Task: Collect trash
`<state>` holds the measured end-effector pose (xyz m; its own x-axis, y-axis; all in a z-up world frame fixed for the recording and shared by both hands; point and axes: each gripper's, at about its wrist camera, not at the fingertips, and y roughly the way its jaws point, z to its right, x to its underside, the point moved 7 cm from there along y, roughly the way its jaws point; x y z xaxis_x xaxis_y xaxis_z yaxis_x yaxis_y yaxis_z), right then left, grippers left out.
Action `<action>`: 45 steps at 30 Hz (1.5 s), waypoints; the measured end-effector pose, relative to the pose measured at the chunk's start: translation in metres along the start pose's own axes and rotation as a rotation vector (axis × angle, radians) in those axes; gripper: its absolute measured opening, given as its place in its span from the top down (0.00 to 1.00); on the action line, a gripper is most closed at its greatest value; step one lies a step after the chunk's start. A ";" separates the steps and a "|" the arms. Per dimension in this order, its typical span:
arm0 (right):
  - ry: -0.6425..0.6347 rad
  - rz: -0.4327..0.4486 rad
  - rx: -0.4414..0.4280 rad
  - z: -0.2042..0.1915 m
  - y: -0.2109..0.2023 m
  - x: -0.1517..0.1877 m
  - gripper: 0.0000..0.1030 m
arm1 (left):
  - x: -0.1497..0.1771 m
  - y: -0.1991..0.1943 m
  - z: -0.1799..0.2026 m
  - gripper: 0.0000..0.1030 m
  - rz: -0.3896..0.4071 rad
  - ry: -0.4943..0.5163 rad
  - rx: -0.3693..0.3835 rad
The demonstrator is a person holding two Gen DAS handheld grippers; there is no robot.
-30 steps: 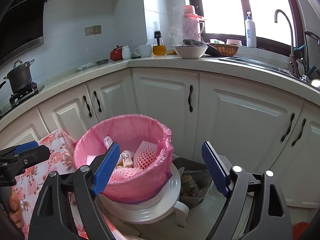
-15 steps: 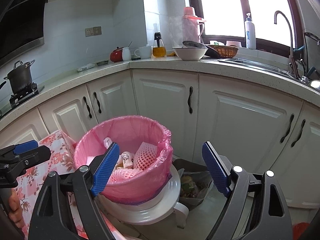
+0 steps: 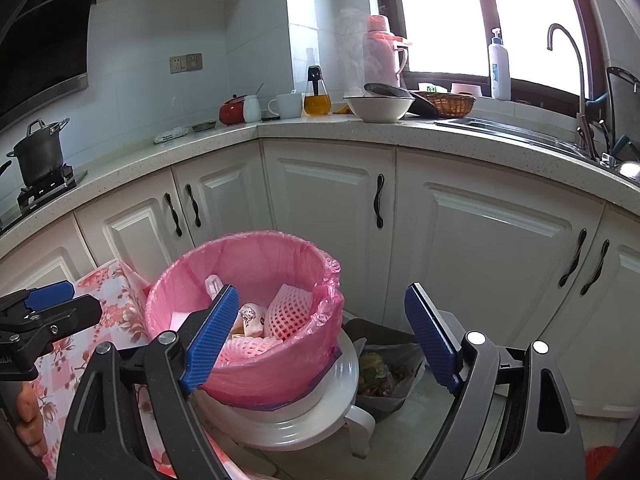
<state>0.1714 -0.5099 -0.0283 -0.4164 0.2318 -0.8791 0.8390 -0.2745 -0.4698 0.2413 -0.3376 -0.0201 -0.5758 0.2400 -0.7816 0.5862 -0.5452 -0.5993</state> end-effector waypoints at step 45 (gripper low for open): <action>0.002 -0.006 -0.001 0.002 0.001 0.004 0.21 | 0.003 0.002 0.001 0.05 -0.011 0.010 -0.021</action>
<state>0.1699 -0.5107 -0.0320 -0.4207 0.2356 -0.8761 0.8370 -0.2718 -0.4750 0.2405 -0.3390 -0.0235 -0.5767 0.2540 -0.7765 0.5920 -0.5251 -0.6114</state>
